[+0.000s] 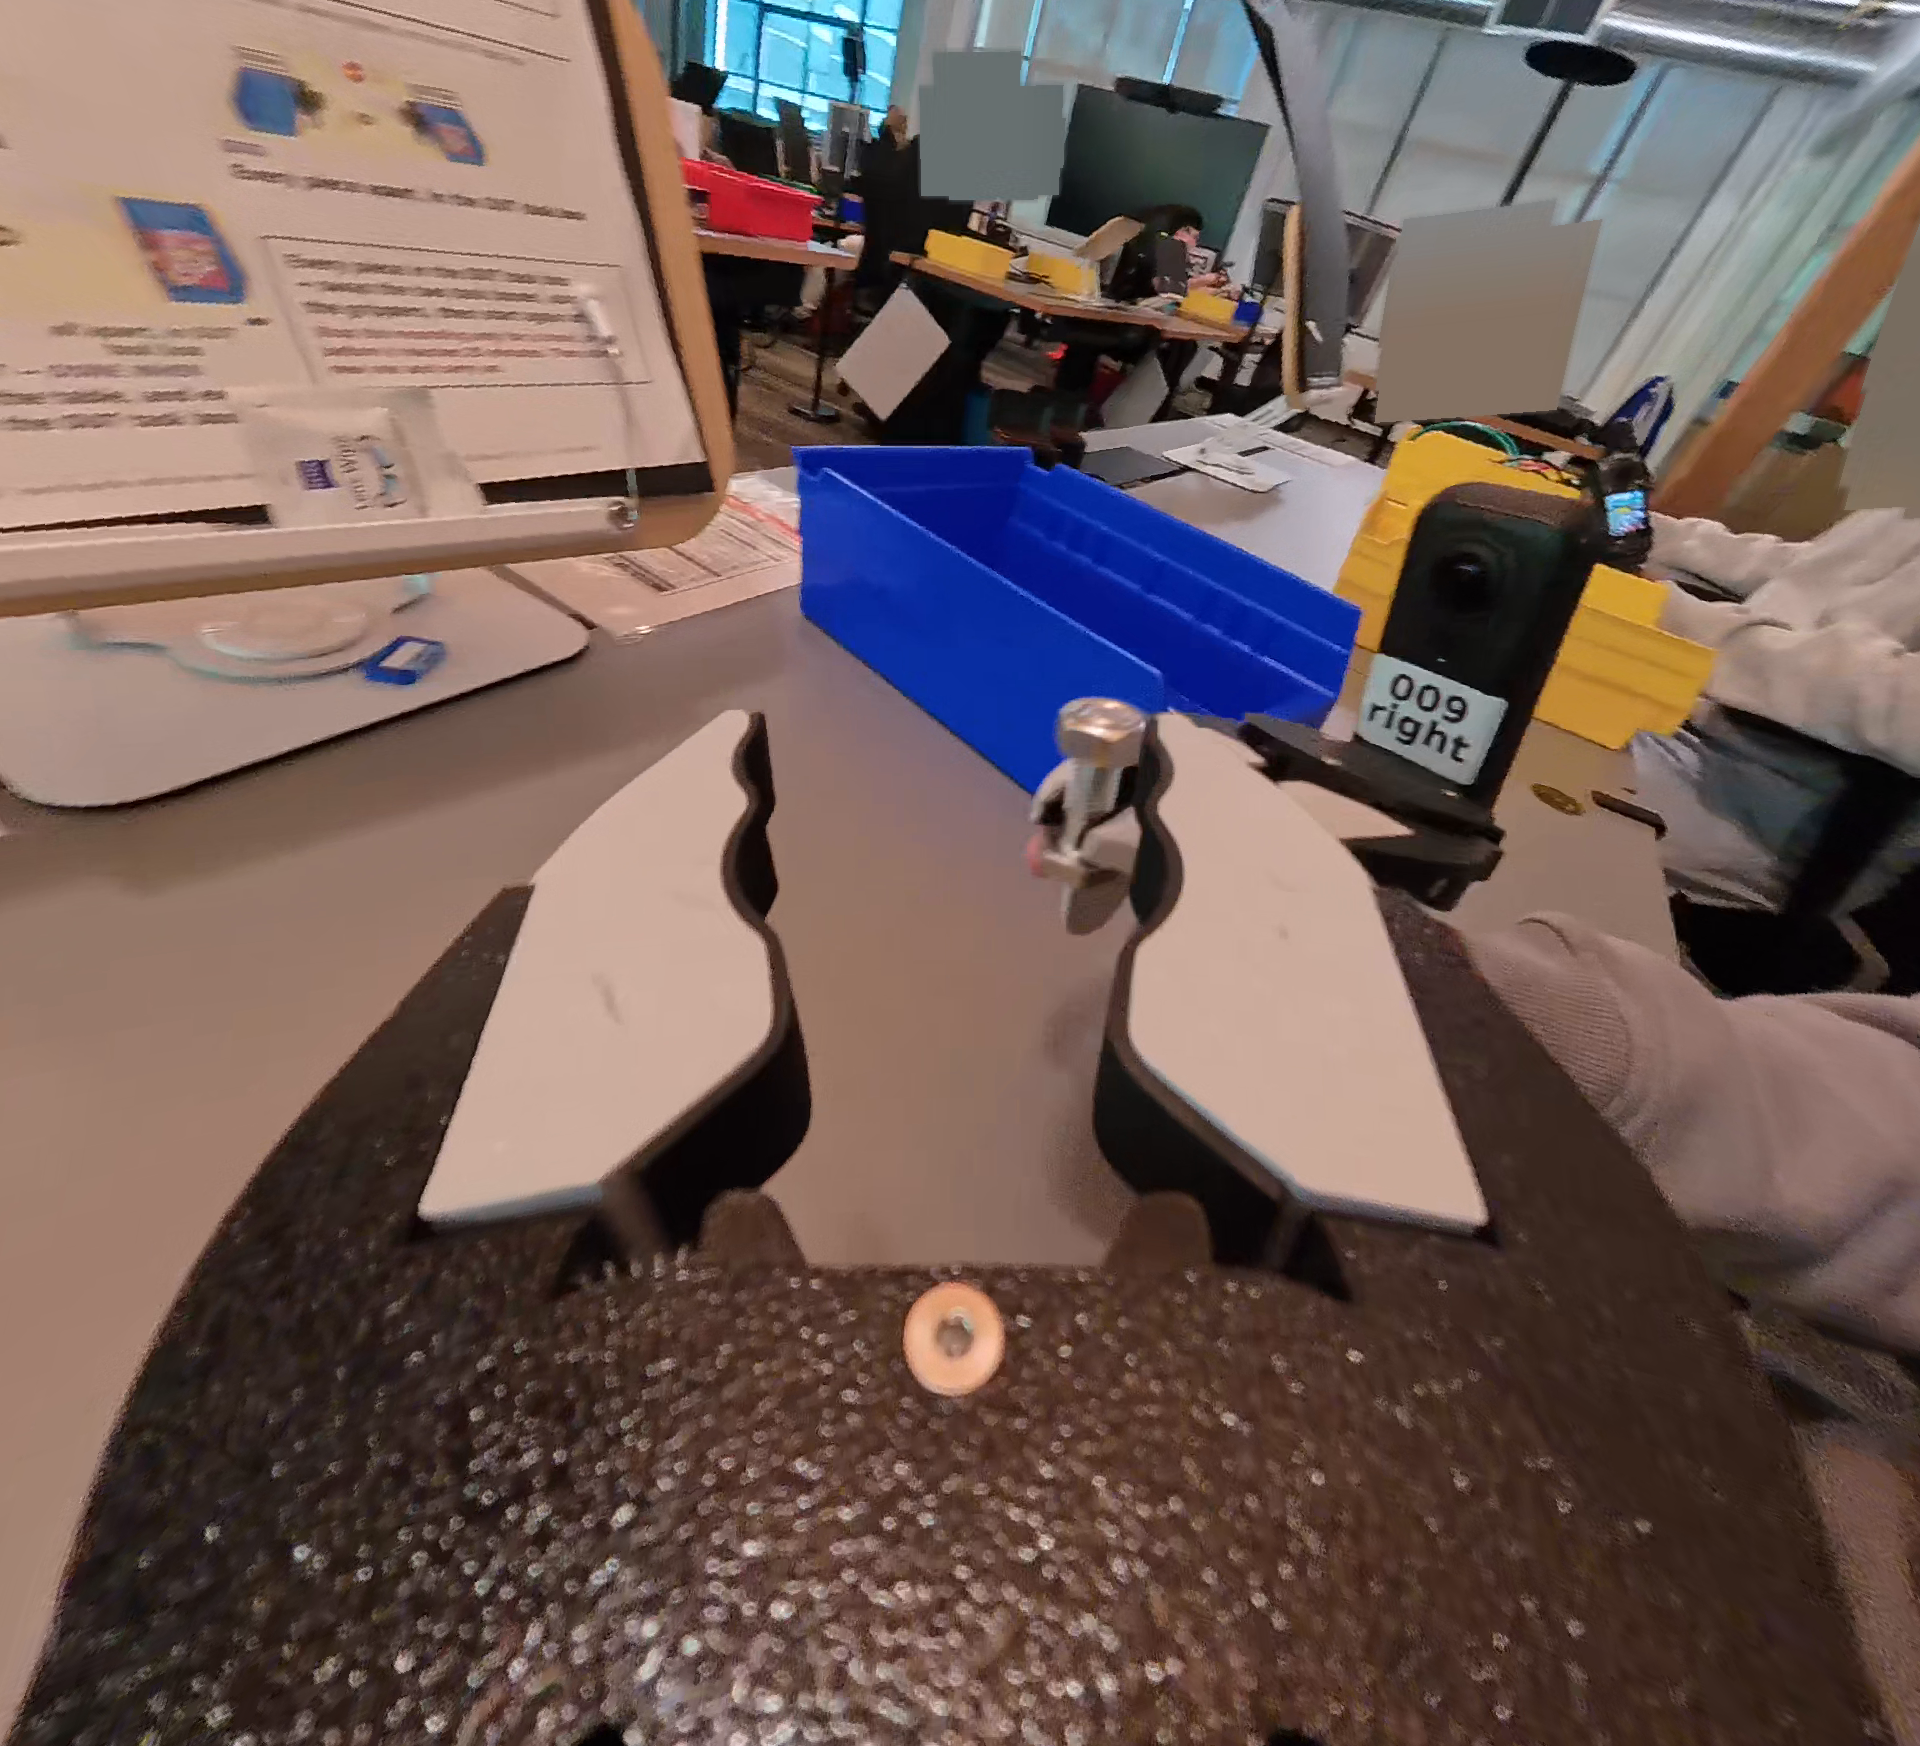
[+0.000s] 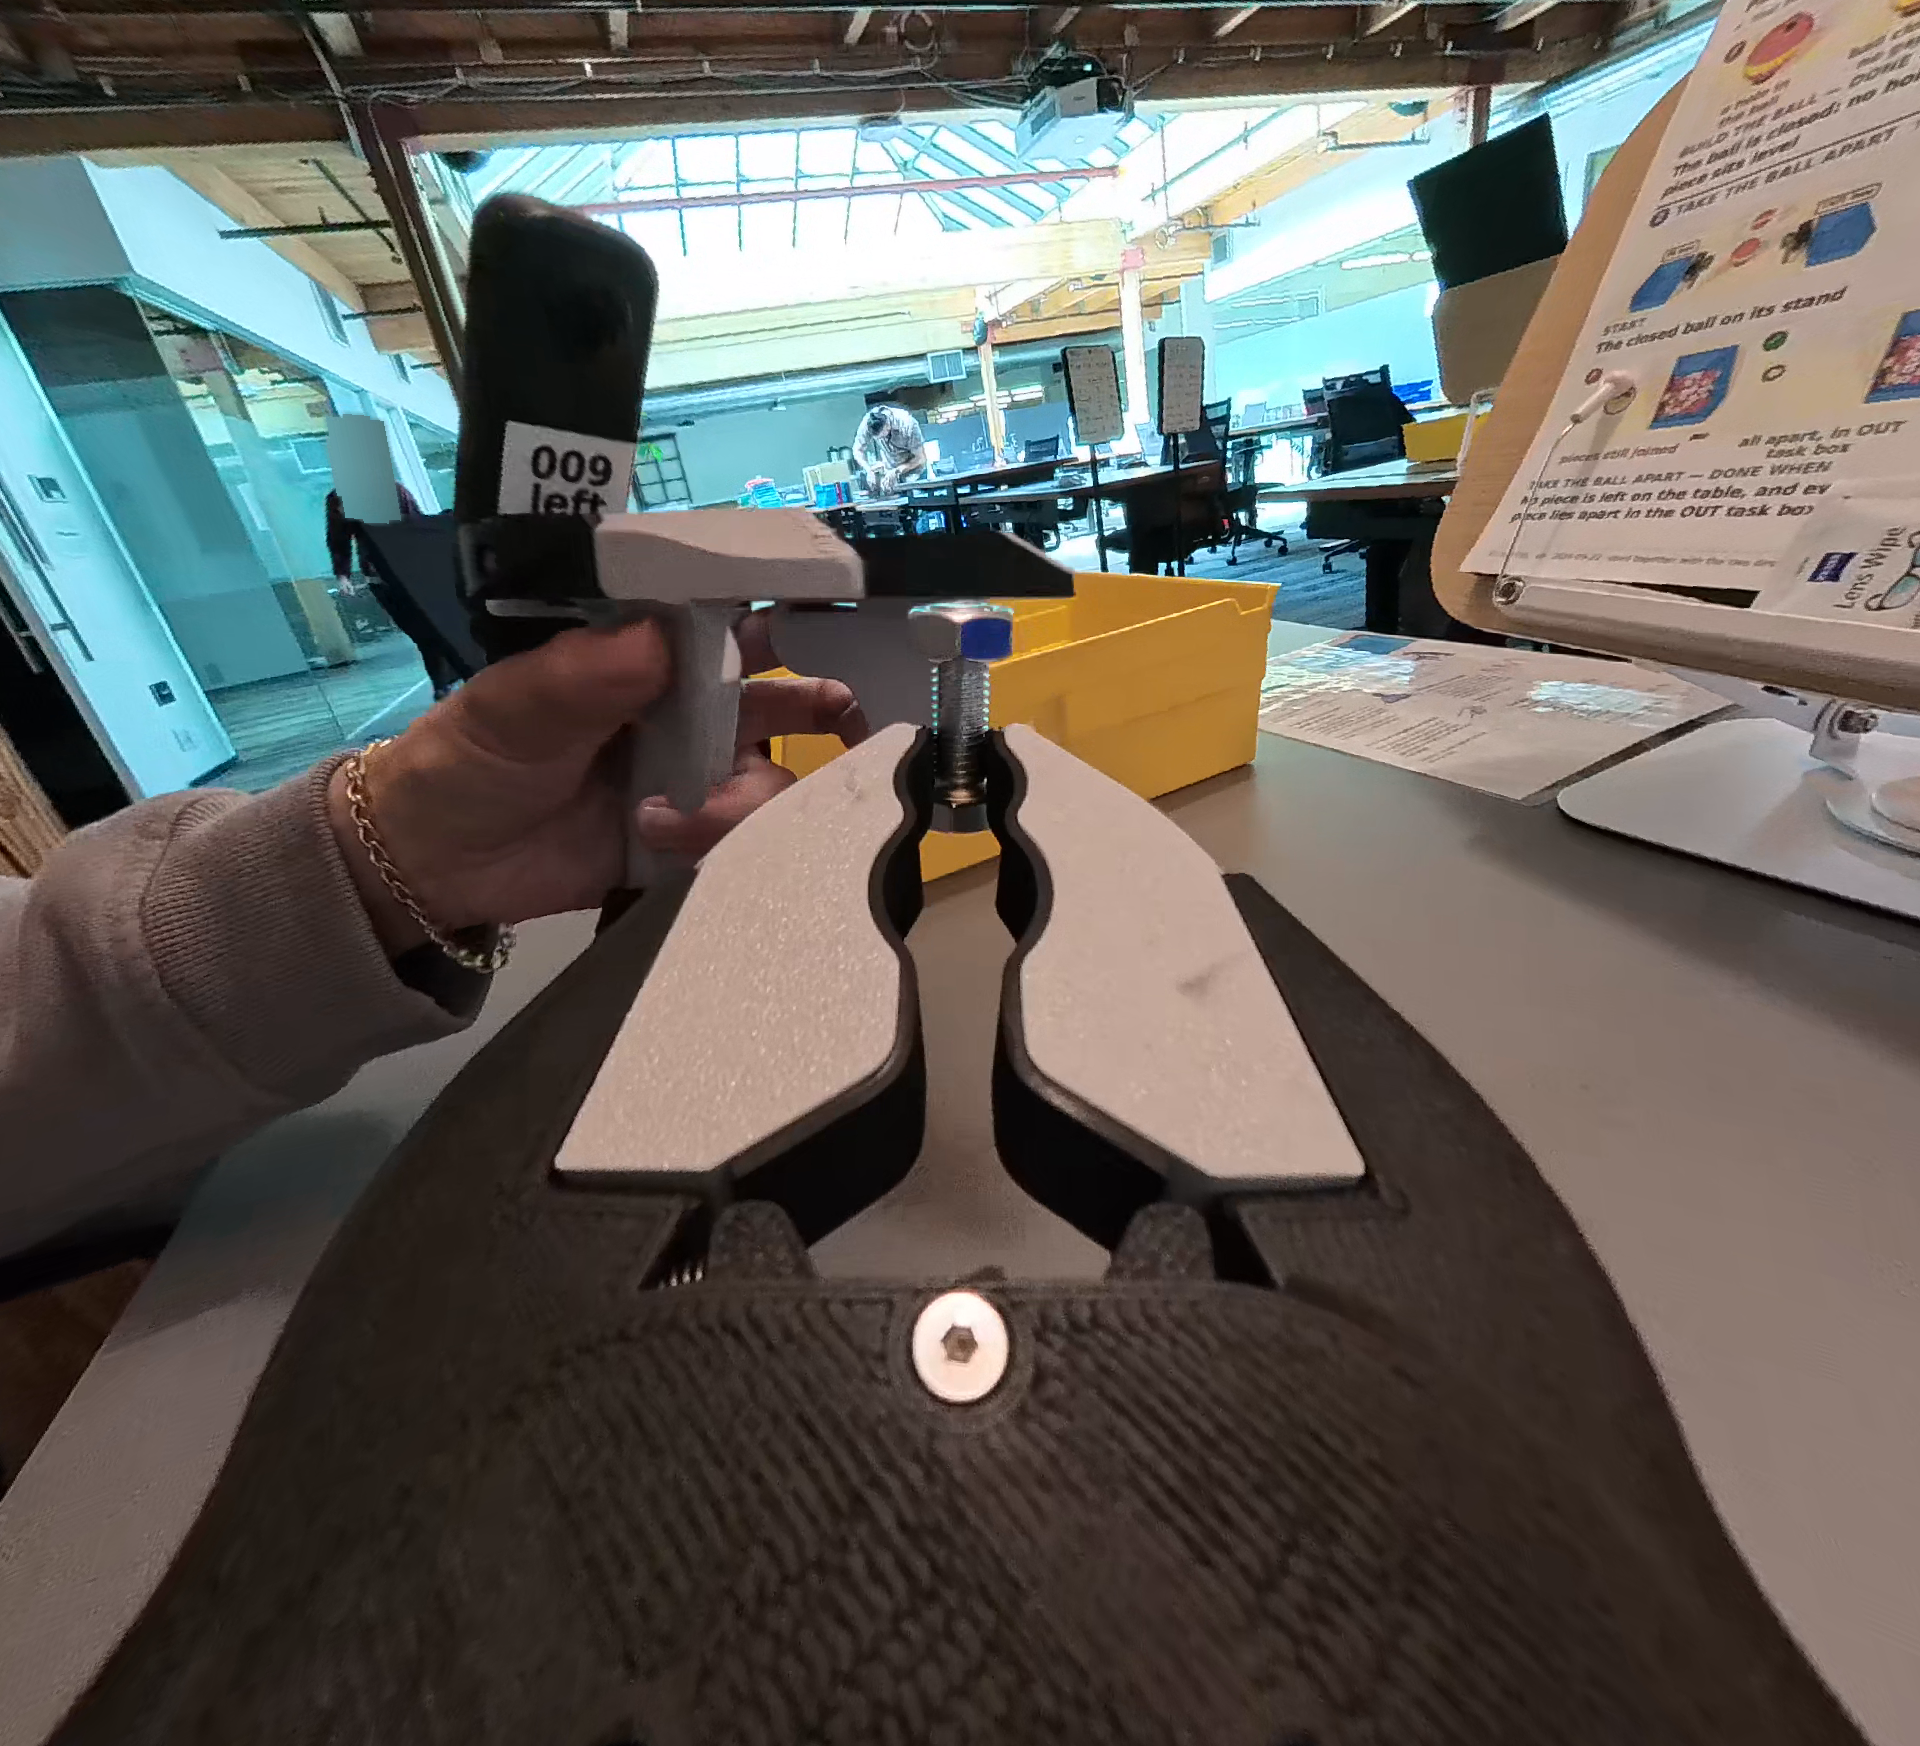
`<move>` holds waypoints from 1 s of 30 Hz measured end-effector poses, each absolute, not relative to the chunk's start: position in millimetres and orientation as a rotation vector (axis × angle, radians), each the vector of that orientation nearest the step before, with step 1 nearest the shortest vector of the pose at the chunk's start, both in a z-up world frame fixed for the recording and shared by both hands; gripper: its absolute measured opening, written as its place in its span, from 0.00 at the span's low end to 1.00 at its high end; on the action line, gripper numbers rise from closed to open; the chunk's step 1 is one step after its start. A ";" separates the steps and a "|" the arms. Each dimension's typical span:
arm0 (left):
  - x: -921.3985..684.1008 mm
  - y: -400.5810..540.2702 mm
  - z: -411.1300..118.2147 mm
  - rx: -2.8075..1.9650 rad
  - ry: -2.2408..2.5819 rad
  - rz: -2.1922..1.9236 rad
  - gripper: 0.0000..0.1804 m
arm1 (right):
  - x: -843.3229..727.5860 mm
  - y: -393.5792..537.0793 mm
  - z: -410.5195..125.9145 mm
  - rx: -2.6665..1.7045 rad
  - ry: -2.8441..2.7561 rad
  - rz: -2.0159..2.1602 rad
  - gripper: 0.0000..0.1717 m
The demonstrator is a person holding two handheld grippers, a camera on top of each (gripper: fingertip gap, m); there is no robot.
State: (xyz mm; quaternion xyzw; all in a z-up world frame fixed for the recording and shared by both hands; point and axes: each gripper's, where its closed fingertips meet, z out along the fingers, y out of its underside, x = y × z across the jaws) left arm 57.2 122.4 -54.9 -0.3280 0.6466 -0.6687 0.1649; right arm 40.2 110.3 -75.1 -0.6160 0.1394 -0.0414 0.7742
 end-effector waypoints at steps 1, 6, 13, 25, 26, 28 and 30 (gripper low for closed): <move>56.6 116.1 -55.8 -0.926 1.857 -1.906 0.37 | 39.4 111.1 -75.5 -1.337 0.298 -0.089 0.05; 63.8 112.3 -64.4 -0.968 1.862 -1.859 0.39 | 39.1 110.3 -73.9 -1.327 0.303 -0.080 0.05; 71.4 149.9 -65.7 -1.084 1.757 -1.813 0.31 | 43.7 105.4 -71.3 -1.306 0.329 -0.061 0.05; 58.4 111.8 -64.1 -0.977 1.858 -1.891 0.35 | 40.4 111.3 -75.2 -1.328 0.319 -0.043 0.05; 59.7 113.0 -65.8 -0.984 1.859 -1.879 0.35 | 39.0 112.0 -74.5 -1.326 0.315 -0.034 0.05; 62.9 121.6 -68.2 -1.016 1.841 -1.844 0.37 | 41.4 112.0 -76.2 -1.339 0.332 -0.042 0.05; 69.9 140.2 -71.1 -1.075 1.779 -1.757 0.31 | 43.1 109.4 -74.9 -1.325 0.335 -0.027 0.05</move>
